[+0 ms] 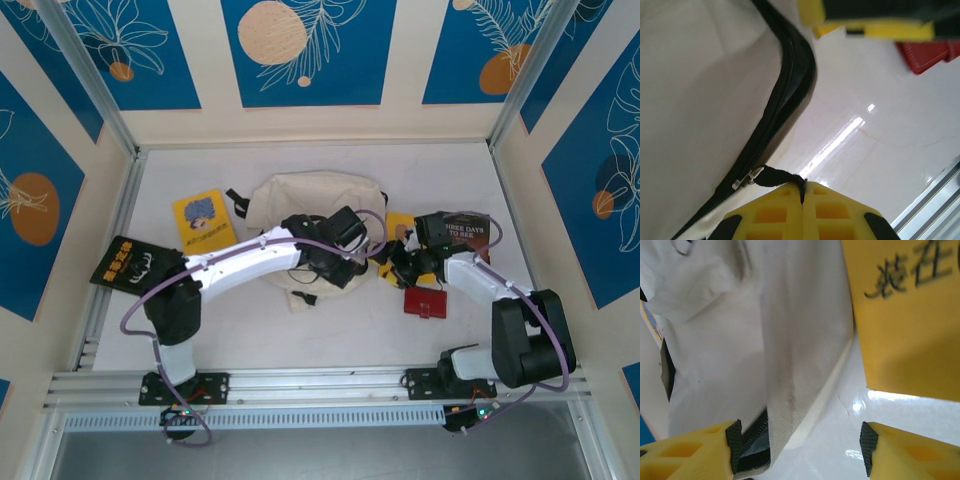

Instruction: Pack books, pencil case, and school supplies into a backpack

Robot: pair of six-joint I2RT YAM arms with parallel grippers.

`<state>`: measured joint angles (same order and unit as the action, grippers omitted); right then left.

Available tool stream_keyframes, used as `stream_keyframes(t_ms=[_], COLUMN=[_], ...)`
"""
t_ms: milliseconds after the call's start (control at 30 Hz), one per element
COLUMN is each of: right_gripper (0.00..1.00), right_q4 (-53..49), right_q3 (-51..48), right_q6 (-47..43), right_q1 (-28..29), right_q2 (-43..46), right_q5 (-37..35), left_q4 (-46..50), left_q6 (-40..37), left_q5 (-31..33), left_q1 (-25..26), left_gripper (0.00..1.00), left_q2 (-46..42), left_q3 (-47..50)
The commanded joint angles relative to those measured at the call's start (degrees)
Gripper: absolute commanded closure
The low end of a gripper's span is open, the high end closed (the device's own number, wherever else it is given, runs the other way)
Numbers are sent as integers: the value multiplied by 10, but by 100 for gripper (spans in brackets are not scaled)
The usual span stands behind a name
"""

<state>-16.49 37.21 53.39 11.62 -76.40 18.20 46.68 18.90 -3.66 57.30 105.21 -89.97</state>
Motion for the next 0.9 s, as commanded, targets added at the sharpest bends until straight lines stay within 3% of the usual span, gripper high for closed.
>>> stream_keyframes(t_ms=[0, 100, 200, 333, 600, 867], right_gripper=[34, 39, 54, 58, 76, 79], right_q4=[67, 90, 102, 78, 68, 58], right_q3=[-15, -18, -22, -15, -4, 8], right_q6=[51, 64, 74, 58, 38, 21], right_q1=[-8, -11, -10, -6, 1, 3], right_q2=[3, -14, -24, -30, -49, -51], right_q5=[54, 65, 64, 38, 22, -2], left_q4=[-18, -9, 2, 10, 23, 28], left_q6=[-8, -7, -9, -8, -11, -10], left_q5=[-23, -15, -1, 1, 7, 9], left_q1=[7, 7, 7, 7, 7, 6], left_gripper=[100, 100, 100, 100, 100, 100], left_q2=[14, 15, 11, 9, 13, 11], left_q3=[-32, -31, -24, -14, 0, 17])
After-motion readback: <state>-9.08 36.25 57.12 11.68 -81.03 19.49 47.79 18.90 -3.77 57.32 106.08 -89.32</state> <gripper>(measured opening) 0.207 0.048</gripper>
